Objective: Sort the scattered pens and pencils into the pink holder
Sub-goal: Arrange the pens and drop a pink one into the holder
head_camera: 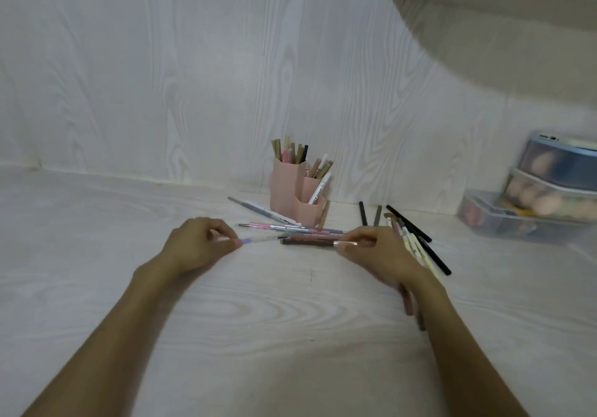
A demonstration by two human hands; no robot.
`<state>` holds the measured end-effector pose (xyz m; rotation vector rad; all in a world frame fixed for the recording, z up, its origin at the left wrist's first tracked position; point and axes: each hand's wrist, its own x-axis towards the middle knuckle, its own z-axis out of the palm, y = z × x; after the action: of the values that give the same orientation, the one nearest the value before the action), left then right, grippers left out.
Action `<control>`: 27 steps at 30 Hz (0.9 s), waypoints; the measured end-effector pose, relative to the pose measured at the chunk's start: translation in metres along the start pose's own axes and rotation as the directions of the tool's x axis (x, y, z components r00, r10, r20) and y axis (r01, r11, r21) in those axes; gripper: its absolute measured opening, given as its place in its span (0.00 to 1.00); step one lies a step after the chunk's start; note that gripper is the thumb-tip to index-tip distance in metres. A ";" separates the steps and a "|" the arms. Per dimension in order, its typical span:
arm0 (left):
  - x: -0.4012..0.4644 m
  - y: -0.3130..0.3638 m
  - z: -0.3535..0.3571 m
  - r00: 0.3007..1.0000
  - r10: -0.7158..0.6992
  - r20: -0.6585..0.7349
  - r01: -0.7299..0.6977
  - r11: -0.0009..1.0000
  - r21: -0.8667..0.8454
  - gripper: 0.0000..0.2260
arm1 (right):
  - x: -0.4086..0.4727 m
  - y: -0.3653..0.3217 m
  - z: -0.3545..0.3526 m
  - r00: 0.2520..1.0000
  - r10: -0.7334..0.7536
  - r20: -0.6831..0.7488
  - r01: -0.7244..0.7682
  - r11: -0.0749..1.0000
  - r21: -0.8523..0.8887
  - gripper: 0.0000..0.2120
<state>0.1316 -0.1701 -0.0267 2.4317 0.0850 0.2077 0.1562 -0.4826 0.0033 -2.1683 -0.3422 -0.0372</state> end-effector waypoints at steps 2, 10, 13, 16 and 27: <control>-0.002 0.004 0.006 0.999 0.002 -0.034 -0.005 0.996 -0.089 0.20 | 0.003 -0.007 0.002 0.990 -0.028 -0.136 0.051 0.984 0.169 0.06; -0.005 0.006 0.022 0.973 -0.038 -0.228 -0.011 0.977 -0.211 0.07 | 0.054 -0.059 -0.003 0.743 -0.024 -0.668 0.321 0.889 0.326 0.16; -0.005 0.006 0.020 0.972 -0.023 -0.235 -0.028 0.977 -0.209 0.05 | 0.086 -0.083 -0.002 0.663 -0.181 -0.727 0.401 0.905 0.141 0.13; -0.004 0.006 0.021 0.970 -0.023 -0.243 -0.040 0.967 -0.253 0.08 | 0.114 -0.092 0.008 0.665 -0.314 -0.678 0.384 0.922 -0.050 0.10; 0.001 0.003 0.012 0.952 -0.091 -0.291 0.064 0.993 -0.102 0.10 | 0.127 -0.062 0.035 0.846 -0.362 -0.392 0.186 0.888 -0.420 0.13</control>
<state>0.1341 -0.1793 -0.0337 2.2848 0.2976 0.5280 0.2588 -0.3918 0.0515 -2.3662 -0.3930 -0.8363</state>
